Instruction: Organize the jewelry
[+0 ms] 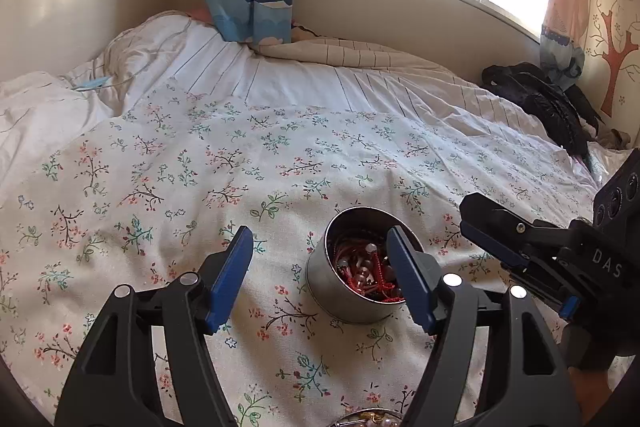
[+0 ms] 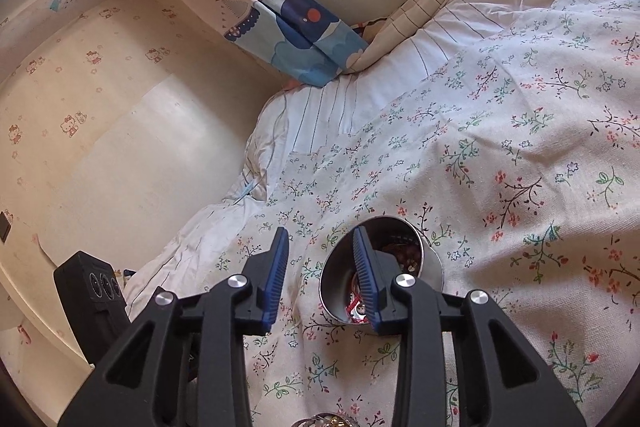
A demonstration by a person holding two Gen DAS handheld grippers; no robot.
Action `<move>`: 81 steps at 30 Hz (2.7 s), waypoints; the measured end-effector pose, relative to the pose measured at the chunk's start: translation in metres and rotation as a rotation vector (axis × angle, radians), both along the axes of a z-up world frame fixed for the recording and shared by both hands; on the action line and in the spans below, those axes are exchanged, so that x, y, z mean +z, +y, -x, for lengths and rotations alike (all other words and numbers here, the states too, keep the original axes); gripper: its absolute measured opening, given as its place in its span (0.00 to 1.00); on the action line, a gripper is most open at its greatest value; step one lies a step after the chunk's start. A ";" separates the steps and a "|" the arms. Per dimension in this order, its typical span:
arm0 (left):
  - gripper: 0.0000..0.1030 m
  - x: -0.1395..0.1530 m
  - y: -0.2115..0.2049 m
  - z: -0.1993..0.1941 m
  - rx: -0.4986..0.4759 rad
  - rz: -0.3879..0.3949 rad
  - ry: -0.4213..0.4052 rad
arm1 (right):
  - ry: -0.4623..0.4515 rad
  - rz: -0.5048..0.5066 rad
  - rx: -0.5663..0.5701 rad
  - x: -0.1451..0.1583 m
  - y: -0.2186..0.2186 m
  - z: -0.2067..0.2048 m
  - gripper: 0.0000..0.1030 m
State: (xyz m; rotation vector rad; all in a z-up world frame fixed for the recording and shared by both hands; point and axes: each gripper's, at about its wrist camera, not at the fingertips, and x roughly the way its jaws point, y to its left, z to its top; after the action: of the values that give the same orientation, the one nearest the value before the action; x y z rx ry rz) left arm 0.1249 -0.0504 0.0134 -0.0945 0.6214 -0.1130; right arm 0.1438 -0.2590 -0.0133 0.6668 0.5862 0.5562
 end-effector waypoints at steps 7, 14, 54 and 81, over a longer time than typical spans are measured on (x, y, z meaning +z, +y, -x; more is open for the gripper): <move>0.68 0.001 -0.002 0.011 0.008 -0.019 0.003 | 0.008 -0.006 -0.019 -0.001 -0.004 0.005 0.36; 0.70 0.001 -0.002 0.021 0.012 -0.032 0.004 | 0.011 -0.013 -0.046 0.000 -0.012 0.013 0.37; 0.89 -0.026 0.004 0.072 -0.004 -0.146 0.143 | 0.140 0.377 -0.089 -0.014 -0.007 0.099 0.67; 0.89 -0.056 -0.036 0.092 -0.270 -0.277 0.266 | 0.266 0.516 -0.147 -0.038 -0.012 0.090 0.74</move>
State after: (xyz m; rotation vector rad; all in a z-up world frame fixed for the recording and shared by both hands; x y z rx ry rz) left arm 0.0330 -0.0869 -0.0425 0.2473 0.9085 -0.2767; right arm 0.0534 -0.2710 -0.0514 0.2890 0.8828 0.1621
